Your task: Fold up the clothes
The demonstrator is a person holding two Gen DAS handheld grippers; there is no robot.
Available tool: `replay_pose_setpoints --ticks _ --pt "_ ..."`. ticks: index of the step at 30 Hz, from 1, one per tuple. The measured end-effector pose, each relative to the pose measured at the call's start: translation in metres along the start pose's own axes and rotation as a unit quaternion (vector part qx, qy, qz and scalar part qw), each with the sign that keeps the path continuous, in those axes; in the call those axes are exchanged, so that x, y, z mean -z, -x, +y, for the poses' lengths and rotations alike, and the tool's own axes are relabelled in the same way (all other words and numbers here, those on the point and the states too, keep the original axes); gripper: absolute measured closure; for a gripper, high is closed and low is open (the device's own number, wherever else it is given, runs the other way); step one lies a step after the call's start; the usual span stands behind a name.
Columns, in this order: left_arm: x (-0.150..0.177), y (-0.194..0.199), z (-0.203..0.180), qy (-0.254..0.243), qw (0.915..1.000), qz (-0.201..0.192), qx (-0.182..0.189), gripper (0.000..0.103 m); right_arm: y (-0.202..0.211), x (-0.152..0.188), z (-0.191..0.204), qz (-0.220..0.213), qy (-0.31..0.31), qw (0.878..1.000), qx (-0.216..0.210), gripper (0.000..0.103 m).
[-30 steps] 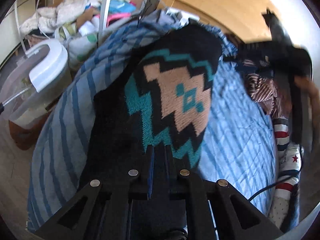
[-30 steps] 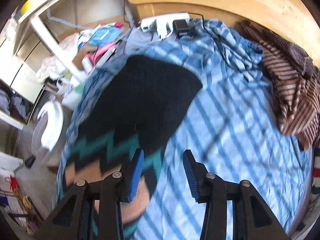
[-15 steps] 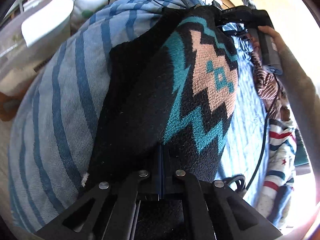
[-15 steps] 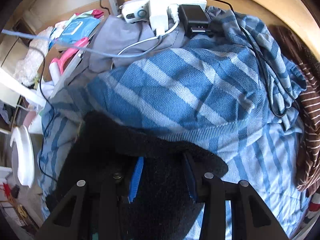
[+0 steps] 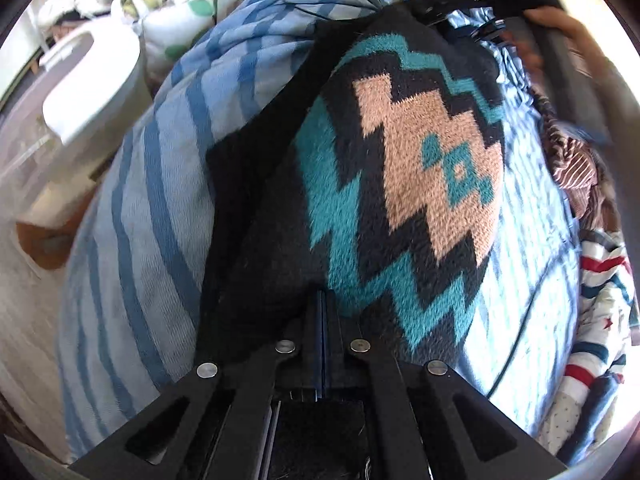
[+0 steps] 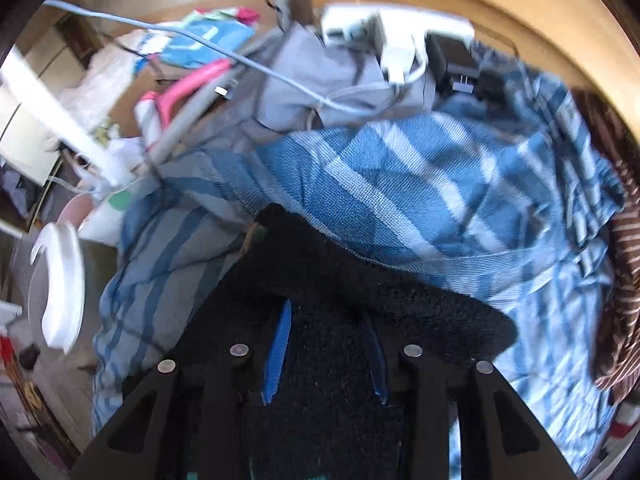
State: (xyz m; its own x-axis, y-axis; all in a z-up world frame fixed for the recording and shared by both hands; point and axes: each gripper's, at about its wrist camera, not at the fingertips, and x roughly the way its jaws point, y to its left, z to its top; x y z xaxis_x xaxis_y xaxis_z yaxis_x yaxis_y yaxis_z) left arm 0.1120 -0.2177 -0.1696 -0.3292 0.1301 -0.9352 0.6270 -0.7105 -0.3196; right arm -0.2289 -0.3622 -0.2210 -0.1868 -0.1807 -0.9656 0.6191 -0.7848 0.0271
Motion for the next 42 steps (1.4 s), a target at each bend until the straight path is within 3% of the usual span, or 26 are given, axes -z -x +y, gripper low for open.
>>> replay_pose_setpoints --ticks 3,6,9,11,13,16,22,26,28,32,34,36,37,39,42 --pt "0.003 0.000 0.009 0.024 0.9995 0.003 0.018 0.100 -0.005 -0.006 0.004 0.003 -0.008 1.000 0.014 0.060" --pt "0.000 0.009 0.004 0.037 0.9990 -0.002 0.023 0.100 0.017 0.006 -0.002 -0.022 -0.011 1.000 0.010 0.064" --pt "-0.004 0.035 -0.007 0.023 0.9975 -0.061 0.029 0.100 0.053 0.033 -0.028 -0.076 -0.035 0.996 0.007 0.065" --pt "-0.006 0.040 -0.014 0.007 0.9967 -0.081 0.003 0.100 0.064 0.047 -0.049 -0.084 -0.051 0.995 0.019 0.064" --pt "-0.004 0.025 -0.013 0.007 0.9978 -0.057 -0.032 0.100 0.063 0.052 -0.064 -0.063 -0.048 0.996 0.040 0.064" --pt "0.005 0.014 0.000 0.017 0.9983 -0.053 -0.019 0.100 0.050 0.052 -0.088 -0.031 -0.062 0.997 0.031 0.064" --pt "0.011 0.013 0.009 0.029 0.9983 -0.049 0.004 0.100 0.033 0.040 -0.100 -0.017 -0.108 0.994 0.030 0.059" --pt "0.010 0.019 0.019 0.058 0.9962 -0.048 0.043 0.101 0.078 0.083 -0.096 -0.049 -0.085 0.995 -0.022 0.059" --pt "0.015 0.026 0.018 0.058 0.9958 -0.056 0.044 0.101 0.095 0.125 -0.093 -0.040 -0.072 0.994 -0.073 0.058" --pt "0.041 0.043 0.007 0.026 0.9966 -0.077 -0.006 0.100 0.110 0.208 -0.076 -0.026 -0.043 0.989 -0.141 0.057" --pt "0.054 0.049 0.000 0.008 0.9949 -0.092 -0.040 0.100 0.100 0.244 -0.059 0.002 -0.016 0.989 -0.145 0.057" --pt "0.065 0.058 -0.004 -0.019 0.9904 -0.107 -0.085 0.100 0.078 0.281 -0.044 0.071 -0.015 0.986 -0.148 0.057" --pt "0.070 0.060 -0.007 -0.030 0.9880 -0.112 -0.101 0.100 0.075 0.299 -0.037 0.084 -0.014 0.985 -0.148 0.057" --pt "0.084 0.067 -0.001 -0.041 0.9848 -0.120 -0.119 0.100 0.091 0.330 -0.015 0.067 0.046 0.989 -0.122 0.057" --pt "0.089 0.067 0.003 -0.057 0.9794 -0.137 -0.137 0.100 0.120 0.353 0.009 0.066 0.120 0.985 -0.104 0.057"
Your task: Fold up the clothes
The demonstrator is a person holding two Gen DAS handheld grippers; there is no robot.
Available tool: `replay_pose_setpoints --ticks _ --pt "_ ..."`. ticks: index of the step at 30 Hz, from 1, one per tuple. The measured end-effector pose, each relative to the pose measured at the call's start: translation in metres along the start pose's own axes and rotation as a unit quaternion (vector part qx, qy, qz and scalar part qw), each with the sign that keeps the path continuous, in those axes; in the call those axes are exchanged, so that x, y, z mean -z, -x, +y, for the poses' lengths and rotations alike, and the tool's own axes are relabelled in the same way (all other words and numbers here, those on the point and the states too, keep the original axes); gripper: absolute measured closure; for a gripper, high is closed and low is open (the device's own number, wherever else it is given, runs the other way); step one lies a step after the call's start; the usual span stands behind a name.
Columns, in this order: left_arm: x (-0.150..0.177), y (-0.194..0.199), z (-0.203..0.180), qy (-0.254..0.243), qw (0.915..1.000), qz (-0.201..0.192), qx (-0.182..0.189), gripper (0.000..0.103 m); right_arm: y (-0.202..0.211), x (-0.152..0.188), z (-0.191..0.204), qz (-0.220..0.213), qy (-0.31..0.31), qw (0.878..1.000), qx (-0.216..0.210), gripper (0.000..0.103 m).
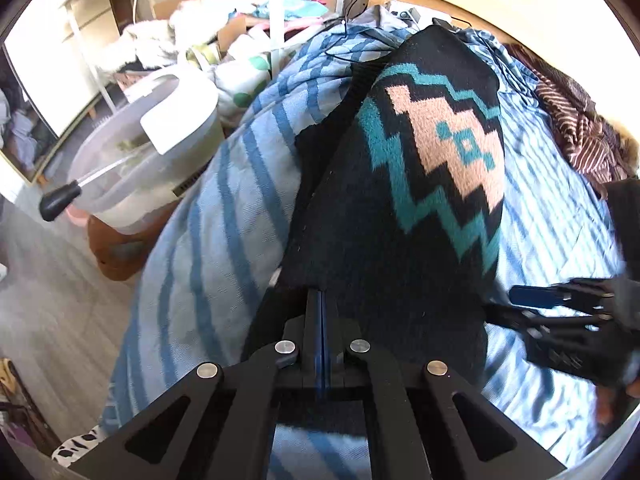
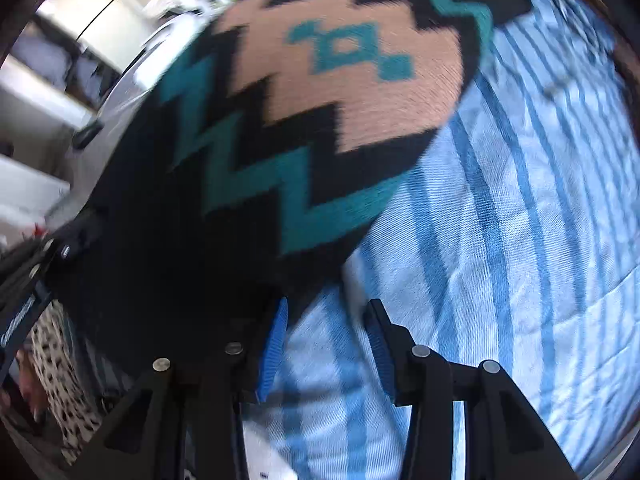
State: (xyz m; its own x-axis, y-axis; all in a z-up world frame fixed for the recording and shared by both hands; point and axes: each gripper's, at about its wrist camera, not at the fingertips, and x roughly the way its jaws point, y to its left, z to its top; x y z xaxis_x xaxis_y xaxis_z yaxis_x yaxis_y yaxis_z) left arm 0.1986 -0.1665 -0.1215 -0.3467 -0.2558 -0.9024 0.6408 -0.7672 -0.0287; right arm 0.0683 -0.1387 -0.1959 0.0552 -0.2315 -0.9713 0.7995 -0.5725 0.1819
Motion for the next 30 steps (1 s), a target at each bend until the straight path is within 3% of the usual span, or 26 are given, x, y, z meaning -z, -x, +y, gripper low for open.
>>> replay_pose_setpoints --ticks 3,4,10,19,22,30 --pt "0.008 0.010 0.000 -0.011 0.9994 -0.033 0.000 0.100 0.018 0.013 0.014 0.009 -0.002 0.997 -0.080 0.054" --pt "0.011 0.011 0.000 -0.012 0.9991 -0.041 0.003 0.100 0.016 0.017 0.019 0.018 0.000 0.996 -0.086 0.054" --pt "0.024 0.004 0.012 0.011 0.9983 -0.041 0.041 0.100 0.001 0.042 0.038 0.049 0.013 0.997 -0.060 0.055" --pt "0.036 0.009 -0.009 -0.036 0.9974 -0.060 0.019 0.100 0.019 0.065 0.036 0.044 -0.004 0.998 -0.048 0.049" --pt "0.037 0.015 -0.011 -0.041 0.9957 -0.064 0.053 0.100 0.023 0.071 0.032 0.042 -0.015 0.998 -0.045 0.040" --pt "0.039 0.016 -0.041 -0.109 0.9879 -0.021 0.109 0.100 0.040 0.085 0.017 0.033 -0.056 0.995 -0.074 0.039"
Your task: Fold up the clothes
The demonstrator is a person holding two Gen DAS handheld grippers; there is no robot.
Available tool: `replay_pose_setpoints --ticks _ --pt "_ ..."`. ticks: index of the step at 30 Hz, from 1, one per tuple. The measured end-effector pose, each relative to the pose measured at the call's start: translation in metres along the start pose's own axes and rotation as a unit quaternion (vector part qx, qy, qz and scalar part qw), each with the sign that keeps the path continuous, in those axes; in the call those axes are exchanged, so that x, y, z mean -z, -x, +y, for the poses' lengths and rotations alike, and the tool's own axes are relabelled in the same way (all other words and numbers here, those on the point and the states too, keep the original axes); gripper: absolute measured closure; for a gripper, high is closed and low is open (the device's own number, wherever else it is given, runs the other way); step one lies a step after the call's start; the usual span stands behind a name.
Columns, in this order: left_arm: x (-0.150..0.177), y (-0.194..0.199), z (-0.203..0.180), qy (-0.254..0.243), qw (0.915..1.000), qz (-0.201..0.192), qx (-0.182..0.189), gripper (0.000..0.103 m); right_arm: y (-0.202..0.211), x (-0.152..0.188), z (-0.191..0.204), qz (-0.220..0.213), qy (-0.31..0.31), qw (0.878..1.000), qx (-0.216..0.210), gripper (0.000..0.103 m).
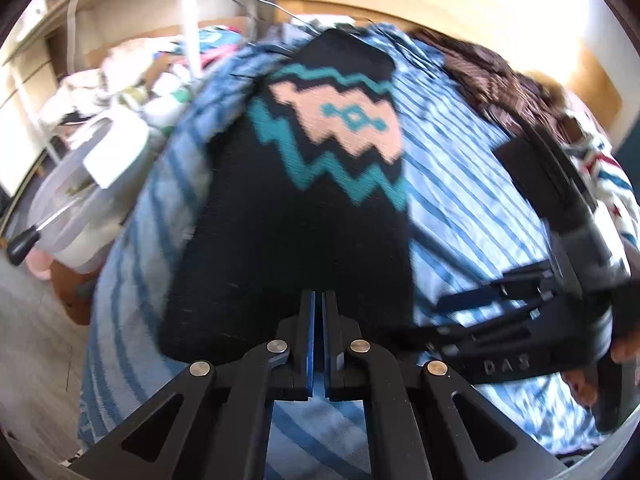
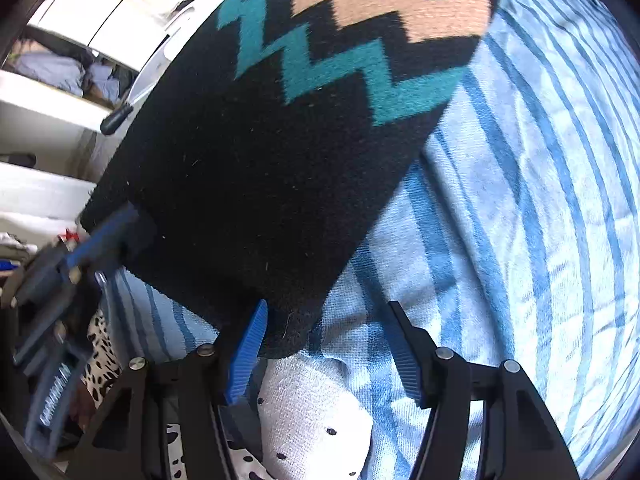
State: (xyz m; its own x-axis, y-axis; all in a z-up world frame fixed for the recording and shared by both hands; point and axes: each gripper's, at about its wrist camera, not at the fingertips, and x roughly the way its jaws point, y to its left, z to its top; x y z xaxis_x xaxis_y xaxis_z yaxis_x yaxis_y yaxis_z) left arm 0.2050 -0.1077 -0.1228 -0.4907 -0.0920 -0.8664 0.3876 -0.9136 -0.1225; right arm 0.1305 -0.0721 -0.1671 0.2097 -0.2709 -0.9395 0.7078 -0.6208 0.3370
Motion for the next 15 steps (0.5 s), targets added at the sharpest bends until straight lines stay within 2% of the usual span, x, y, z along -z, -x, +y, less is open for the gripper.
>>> replay_pose_setpoints --ticks 4,7,10,15 --pt "0.001 -0.010 -0.021 -0.037 0.9983 0.043 0.012 0.100 0.018 0.008 -0.016 -0.011 -0.025 1.000 0.014 0.039" --pt "0.002 -0.019 -0.029 -0.040 0.9964 0.069 0.030 0.100 0.029 0.015 -0.028 -0.014 -0.038 0.998 0.038 0.039" --pt "0.002 -0.027 -0.034 -0.038 0.9936 0.096 0.046 0.100 0.035 0.023 -0.040 -0.013 -0.060 0.998 0.033 0.038" --pt "0.003 -0.034 -0.039 -0.046 0.9912 0.117 0.041 0.100 0.044 0.038 -0.053 -0.015 -0.084 0.996 0.019 0.038"
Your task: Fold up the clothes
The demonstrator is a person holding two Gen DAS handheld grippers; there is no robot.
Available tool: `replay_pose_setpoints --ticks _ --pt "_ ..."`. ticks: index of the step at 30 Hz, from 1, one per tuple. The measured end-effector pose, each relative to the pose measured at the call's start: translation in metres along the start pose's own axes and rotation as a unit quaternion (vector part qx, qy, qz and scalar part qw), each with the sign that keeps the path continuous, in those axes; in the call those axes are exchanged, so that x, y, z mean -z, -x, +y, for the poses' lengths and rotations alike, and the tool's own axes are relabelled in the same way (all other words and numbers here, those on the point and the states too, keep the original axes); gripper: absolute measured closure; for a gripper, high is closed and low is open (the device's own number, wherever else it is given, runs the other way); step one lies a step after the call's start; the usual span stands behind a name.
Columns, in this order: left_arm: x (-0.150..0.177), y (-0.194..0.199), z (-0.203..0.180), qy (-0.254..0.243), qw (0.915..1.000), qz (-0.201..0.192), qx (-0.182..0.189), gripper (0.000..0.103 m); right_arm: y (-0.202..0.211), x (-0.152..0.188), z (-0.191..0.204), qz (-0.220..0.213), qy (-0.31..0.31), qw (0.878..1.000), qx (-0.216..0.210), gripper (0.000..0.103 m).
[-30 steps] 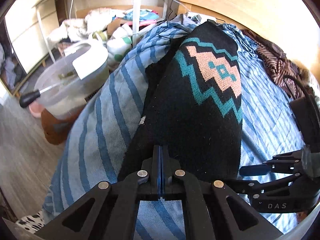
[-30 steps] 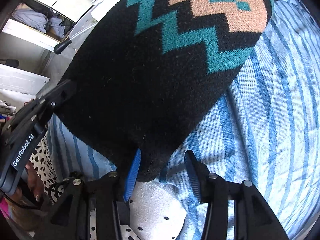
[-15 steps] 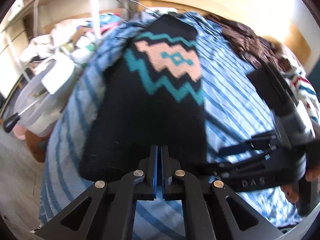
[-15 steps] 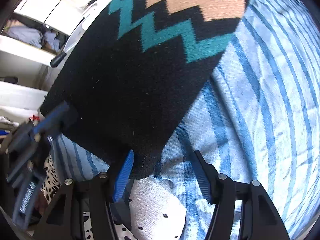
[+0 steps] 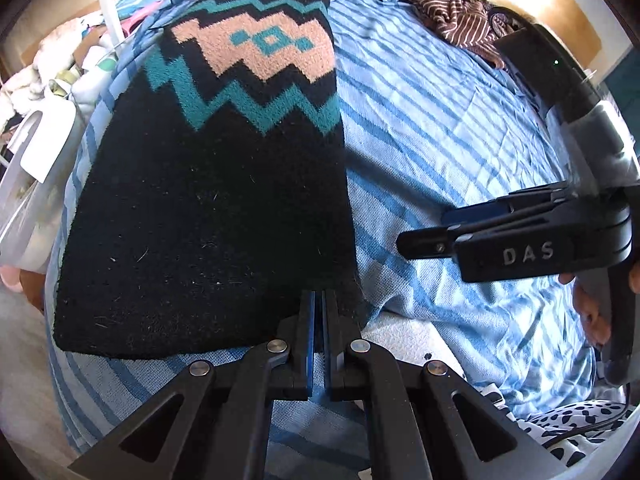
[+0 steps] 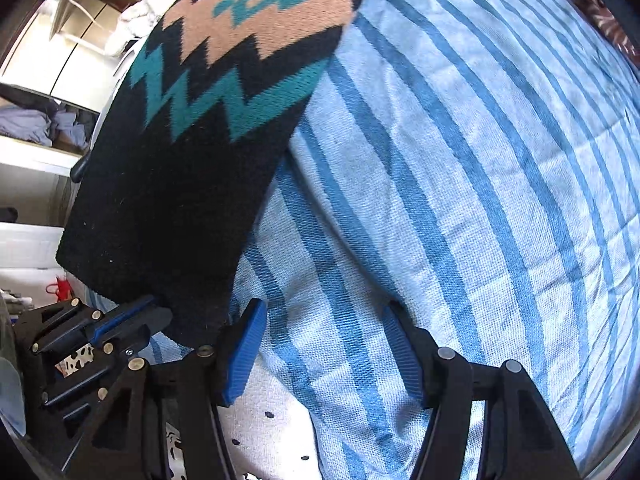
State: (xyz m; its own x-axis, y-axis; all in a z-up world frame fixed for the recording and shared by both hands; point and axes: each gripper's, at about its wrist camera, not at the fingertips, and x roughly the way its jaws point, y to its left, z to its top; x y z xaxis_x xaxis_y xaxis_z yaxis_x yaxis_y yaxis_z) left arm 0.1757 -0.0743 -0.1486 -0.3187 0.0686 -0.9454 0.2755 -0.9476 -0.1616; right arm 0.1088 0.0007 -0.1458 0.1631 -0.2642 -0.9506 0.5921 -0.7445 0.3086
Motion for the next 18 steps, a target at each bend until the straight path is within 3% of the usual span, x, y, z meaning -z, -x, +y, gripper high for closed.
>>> replay_pose_setpoints --ticks 5,14,15,16,18 --pt "-0.005 -0.002 -0.004 -0.006 0.9996 0.026 0.000 0.100 0.010 0.008 -0.007 0.003 -0.013 1.000 -0.016 0.035" --pt "-0.052 -0.005 -0.017 -0.026 0.9994 0.014 -0.015 0.100 0.038 0.019 -0.024 -0.031 -0.045 0.998 0.003 0.035" --pt "-0.057 -0.007 -0.020 -0.033 0.9993 0.015 -0.012 0.100 0.045 0.023 -0.032 -0.036 -0.049 0.998 0.009 0.035" --pt "-0.060 -0.009 -0.024 -0.041 0.9990 0.018 -0.007 0.100 0.062 0.046 -0.063 -0.040 -0.049 0.998 0.021 0.034" --pt "-0.067 -0.015 -0.033 -0.058 0.9980 0.026 0.002 0.100 0.081 0.051 -0.097 -0.041 -0.038 0.998 0.042 0.034"
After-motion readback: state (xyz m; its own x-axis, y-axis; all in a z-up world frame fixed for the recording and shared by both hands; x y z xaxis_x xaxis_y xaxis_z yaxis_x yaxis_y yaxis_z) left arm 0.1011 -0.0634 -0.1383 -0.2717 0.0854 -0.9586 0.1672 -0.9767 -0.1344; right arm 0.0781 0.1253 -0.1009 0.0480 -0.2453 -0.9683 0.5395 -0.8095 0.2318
